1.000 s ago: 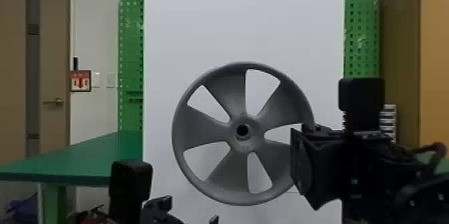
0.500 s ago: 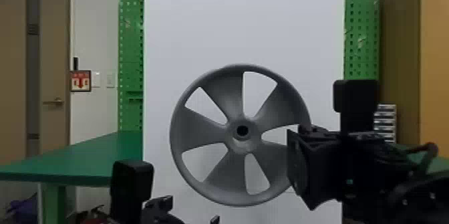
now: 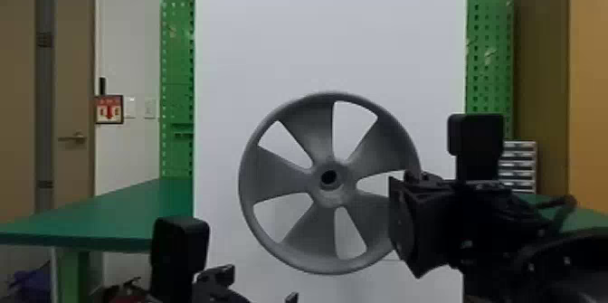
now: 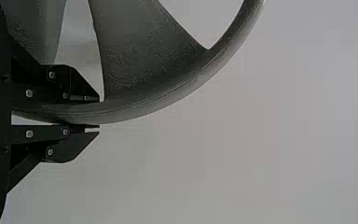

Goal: Hold the wheel and insert it

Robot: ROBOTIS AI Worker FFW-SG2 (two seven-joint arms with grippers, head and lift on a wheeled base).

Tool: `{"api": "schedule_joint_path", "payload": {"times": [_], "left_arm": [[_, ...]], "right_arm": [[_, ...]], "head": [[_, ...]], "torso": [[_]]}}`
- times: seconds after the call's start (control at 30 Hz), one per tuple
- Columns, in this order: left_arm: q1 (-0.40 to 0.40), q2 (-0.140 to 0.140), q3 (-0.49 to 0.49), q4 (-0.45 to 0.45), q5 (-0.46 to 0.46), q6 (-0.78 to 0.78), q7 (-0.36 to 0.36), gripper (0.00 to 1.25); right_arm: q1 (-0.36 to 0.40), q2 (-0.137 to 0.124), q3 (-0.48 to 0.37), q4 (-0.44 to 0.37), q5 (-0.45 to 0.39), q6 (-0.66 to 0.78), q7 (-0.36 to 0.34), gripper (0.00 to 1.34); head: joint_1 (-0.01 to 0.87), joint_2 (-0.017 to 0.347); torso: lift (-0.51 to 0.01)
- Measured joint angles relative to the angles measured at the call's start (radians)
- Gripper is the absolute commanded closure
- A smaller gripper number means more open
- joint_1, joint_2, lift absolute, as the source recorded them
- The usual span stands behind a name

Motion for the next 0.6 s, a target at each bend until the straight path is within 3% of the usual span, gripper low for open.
{"api": "schedule_joint_path", "payload": {"times": [0.6], "left_arm": [[-0.001, 0.000, -0.005, 0.000, -0.003, 0.000, 0.000, 0.11]], "right_arm": [[-0.071, 0.001, 0.006, 0.150, 0.009, -0.068, 0.000, 1.19]], "head": [[0.006, 0.140]], "torso": [[-0.475]]}}
